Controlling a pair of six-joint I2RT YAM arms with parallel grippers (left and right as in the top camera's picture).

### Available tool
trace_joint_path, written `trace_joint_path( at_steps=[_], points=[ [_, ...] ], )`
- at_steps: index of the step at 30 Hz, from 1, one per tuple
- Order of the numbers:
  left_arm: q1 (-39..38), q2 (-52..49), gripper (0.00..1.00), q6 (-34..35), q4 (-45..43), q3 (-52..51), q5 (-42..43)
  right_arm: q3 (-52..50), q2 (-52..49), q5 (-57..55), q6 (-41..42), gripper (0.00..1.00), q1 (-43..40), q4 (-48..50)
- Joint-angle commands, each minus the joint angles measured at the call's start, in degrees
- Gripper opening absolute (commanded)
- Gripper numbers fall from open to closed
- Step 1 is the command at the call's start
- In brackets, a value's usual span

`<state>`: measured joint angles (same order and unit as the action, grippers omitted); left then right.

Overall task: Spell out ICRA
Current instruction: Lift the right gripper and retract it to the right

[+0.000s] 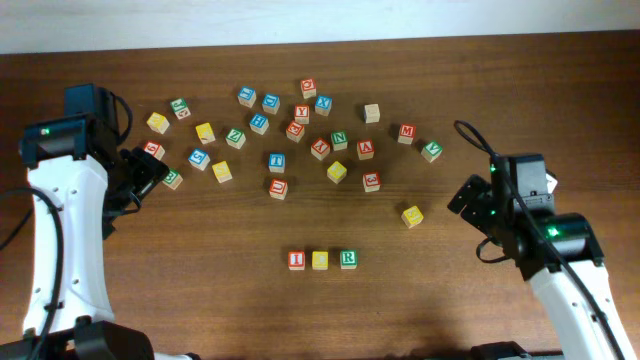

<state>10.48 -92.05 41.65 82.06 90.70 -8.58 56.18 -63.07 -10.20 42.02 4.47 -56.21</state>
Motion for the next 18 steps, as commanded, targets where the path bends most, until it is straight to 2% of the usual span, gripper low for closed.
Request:
trace_joint_path(
  at_steps=[1,11,15,18],
  points=[
    [0.2,-0.3,0.99,0.8,0.1,0.1,-0.4,0.9,-2.8,2.6,0.0,0.98,-0.4,-0.2],
    [0.2,-0.3,0.99,0.8,0.1,0.1,-0.4,0.9,-9.8,27.7,0.0,0.98,-0.4,-2.2],
    [0.2,-0.3,0.99,0.8,0.1,0.1,-0.4,1.0,-8.9,27.0,0.0,0.98,-0.4,-2.8],
    [0.2,-0.3,0.99,0.8,0.1,0.1,-0.4,1.1,-7.2,18.4,0.0,0.98,-2.5,-3.7]
  ],
)
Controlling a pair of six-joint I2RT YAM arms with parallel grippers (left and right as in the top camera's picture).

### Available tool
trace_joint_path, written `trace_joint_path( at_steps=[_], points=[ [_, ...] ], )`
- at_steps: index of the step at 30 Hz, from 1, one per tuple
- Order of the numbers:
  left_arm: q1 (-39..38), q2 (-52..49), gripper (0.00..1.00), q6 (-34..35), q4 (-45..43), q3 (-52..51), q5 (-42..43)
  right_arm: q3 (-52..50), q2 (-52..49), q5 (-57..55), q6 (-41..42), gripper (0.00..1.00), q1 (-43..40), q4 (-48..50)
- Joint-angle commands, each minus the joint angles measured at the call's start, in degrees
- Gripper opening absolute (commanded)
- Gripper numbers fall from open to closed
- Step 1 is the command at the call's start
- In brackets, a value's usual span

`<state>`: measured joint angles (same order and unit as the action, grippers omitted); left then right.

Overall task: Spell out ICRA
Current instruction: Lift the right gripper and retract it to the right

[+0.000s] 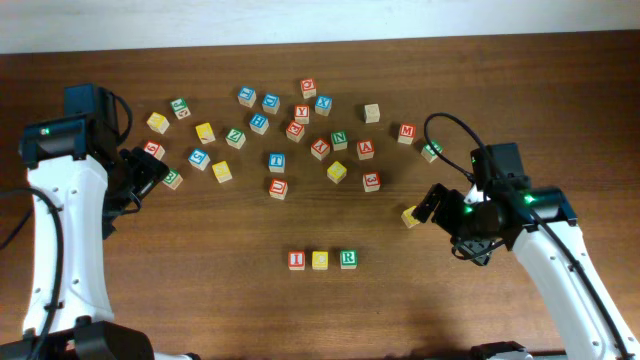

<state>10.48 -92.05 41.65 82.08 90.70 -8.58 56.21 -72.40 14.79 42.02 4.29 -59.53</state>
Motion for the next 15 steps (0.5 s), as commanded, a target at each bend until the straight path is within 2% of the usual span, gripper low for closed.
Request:
trace_joint_path(
  at_steps=[1,3,6,15],
  points=[
    [0.2,-0.3,0.99,0.8,0.0,0.1,-0.4,1.0,2.1,-8.1,0.0,0.98,-3.4,-0.3],
    [0.2,-0.3,0.99,0.8,0.1,0.1,-0.4,1.0,2.0,-13.9,0.0,0.98,-7.4,-0.3],
    [0.2,-0.3,0.99,0.8,0.1,0.1,-0.4,1.0,2.0,-15.3,0.0,0.98,-11.2,-1.2],
    [0.2,-0.3,0.99,0.8,0.1,0.1,-0.4,1.0,1.9,-15.3,0.0,0.98,-11.1,-1.2]
  ],
)
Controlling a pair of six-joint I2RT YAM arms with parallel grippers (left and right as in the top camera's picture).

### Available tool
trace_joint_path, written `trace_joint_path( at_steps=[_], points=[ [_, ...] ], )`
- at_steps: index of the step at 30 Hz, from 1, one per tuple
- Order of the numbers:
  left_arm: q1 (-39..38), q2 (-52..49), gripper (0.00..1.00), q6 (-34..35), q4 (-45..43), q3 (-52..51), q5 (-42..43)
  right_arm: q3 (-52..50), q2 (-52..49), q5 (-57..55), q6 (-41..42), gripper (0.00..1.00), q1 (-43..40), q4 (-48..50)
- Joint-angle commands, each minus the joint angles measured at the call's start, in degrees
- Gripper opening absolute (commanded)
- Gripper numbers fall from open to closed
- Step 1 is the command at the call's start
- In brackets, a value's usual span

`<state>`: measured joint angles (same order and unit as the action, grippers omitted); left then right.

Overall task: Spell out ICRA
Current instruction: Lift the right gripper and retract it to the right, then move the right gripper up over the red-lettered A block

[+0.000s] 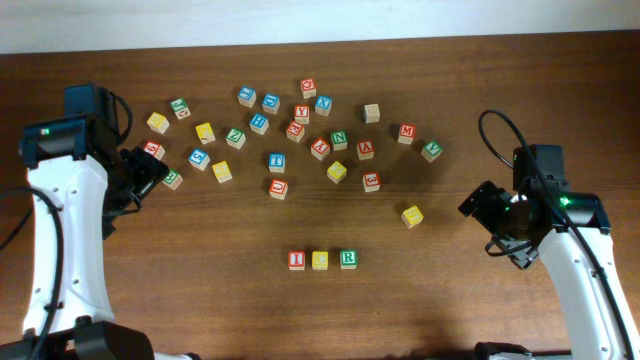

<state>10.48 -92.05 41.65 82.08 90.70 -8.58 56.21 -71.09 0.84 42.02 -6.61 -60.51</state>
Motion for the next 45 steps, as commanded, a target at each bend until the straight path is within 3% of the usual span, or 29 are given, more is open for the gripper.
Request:
trace_joint_path(
  at_steps=[1,34,40,43,45],
  points=[
    [0.2,-0.3,0.99,0.8,0.1,0.1,-0.4,1.0,0.6,-1.4,0.0,0.98,-0.2,-0.2],
    [0.2,-0.3,0.99,0.8,0.1,0.1,-0.4,1.0,0.6,-0.9,0.0,0.98,-0.2,-1.5],
    [0.2,-0.3,0.99,0.8,0.1,0.1,-0.4,1.0,0.6,9.1,-0.3,0.98,-0.2,-2.8],
    [0.2,-0.3,0.99,0.8,0.1,0.1,-0.4,1.0,0.6,18.5,-10.9,0.98,-0.2,-1.0],
    [0.2,-0.3,0.99,0.8,0.1,0.1,-0.4,1.0,0.6,19.1,-15.2,0.98,-0.2,-1.3]
  ],
)
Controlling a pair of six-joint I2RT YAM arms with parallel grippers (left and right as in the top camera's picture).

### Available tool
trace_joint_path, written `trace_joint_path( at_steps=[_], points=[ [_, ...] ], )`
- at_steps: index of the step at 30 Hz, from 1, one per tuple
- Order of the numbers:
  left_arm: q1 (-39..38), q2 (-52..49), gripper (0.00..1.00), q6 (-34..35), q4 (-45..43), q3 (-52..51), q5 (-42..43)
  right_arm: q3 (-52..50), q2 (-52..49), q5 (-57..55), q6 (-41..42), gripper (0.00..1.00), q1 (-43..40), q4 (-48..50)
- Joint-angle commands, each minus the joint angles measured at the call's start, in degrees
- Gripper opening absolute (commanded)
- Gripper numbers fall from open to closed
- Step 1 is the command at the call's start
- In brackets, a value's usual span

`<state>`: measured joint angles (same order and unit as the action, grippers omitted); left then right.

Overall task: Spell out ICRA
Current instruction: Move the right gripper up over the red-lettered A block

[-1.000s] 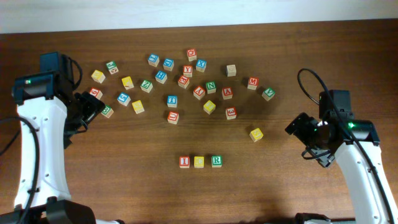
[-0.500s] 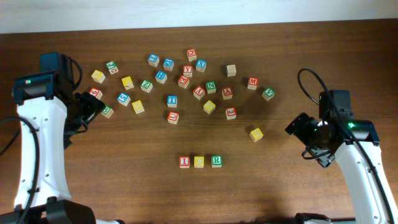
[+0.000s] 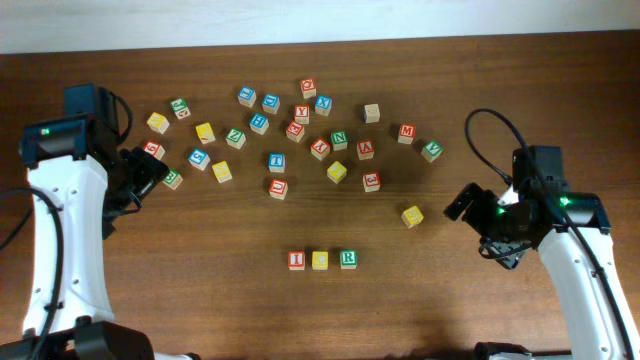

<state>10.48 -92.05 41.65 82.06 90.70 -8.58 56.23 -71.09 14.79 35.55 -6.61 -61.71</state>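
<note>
Three blocks stand in a row near the front middle of the table: a red I [image 3: 296, 260], a yellow block [image 3: 319, 260] and a green R [image 3: 347, 258]. A lone yellow block [image 3: 412, 215] lies to the right of the row and further back; its letter is too small to read. My right gripper [image 3: 458, 204] hovers just right of that block, apart from it, and looks open and empty. My left gripper [image 3: 152, 172] rests at the far left beside a green block [image 3: 172, 179]; its jaws are not clear from above.
Several loose letter blocks are scattered across the back middle, from a yellow one [image 3: 157, 122] to a green one [image 3: 431, 150]. Among them are a red block [image 3: 366, 149] and a plain wooden one [image 3: 371, 113]. A black cable [image 3: 480, 125] loops above the right arm.
My right gripper has moved a little left, closer to the lone yellow block. The block and the left arm have not moved.
My right gripper first stood right of the lone yellow block, then reached up against it. It was then back off to the right with the block left in place, and now it is near the block again. The three-block row and the left arm stayed still.
</note>
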Motion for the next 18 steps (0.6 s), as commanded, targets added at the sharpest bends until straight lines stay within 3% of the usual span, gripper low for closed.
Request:
trace_joint_path(
  at_steps=[1,9,18],
  points=[
    [0.2,-0.3,0.99,0.8,0.1,0.1,-0.4,1.0,0.6,5.2,-10.4,0.98,-0.2,-0.6],
    [0.2,-0.3,0.99,0.8,0.1,0.1,-0.4,1.0,0.6,7.5,-12.3,0.98,5.0,0.0],
    [0.2,-0.3,0.99,0.8,0.1,0.1,-0.4,1.0,0.6,7.7,-6.1,0.98,7.0,1.8]
  ],
)
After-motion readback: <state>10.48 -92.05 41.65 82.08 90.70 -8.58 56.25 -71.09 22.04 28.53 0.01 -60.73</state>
